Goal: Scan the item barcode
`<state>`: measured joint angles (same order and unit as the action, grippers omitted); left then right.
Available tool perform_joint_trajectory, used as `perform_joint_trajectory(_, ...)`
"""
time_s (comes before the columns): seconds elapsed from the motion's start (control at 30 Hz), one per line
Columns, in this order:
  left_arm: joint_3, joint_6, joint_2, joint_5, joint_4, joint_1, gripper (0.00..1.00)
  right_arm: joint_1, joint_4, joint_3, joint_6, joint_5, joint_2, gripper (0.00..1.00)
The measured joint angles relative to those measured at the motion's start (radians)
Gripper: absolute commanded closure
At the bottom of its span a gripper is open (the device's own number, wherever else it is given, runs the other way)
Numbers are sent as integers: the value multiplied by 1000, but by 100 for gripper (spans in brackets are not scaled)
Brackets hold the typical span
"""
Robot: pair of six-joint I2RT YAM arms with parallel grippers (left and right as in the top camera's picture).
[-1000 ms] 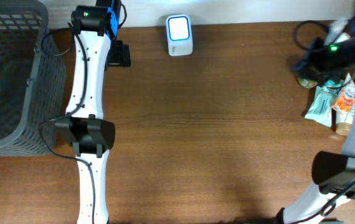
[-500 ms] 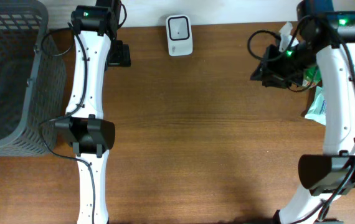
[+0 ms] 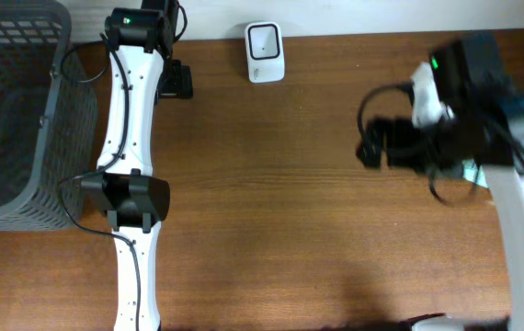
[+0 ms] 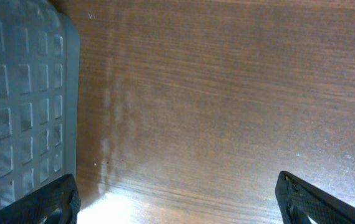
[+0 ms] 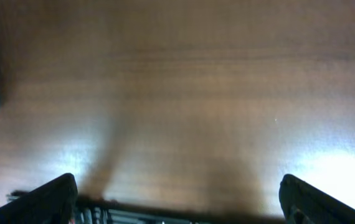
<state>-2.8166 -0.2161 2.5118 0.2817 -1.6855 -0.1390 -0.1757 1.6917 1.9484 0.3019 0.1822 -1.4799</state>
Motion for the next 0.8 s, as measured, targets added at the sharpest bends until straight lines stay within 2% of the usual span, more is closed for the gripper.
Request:
perform_joint_trajectory(0.13, 0, 0, 0, 0, 1, 0, 1, -2, 1, -176, 0, -9, 155, 1)
perform_joint_trajectory(0.33, 0, 0, 0, 0, 2, 0, 1, -2, 1, -185, -3, -18, 172, 1)
perform_joint_trajectory(0.53, 0, 0, 0, 0, 2, 0, 1, -2, 0, -189, -75, -70, 172, 1)
perform_joint_trajectory(0.67, 0, 0, 0, 0, 2, 0, 1, -2, -192, -325, -126, -78, 195, 1)
perform_joint_trajectory(0.8, 1, 0, 0, 0, 0, 0, 1, -3, -565, -700, -180, -46, 426, 1)
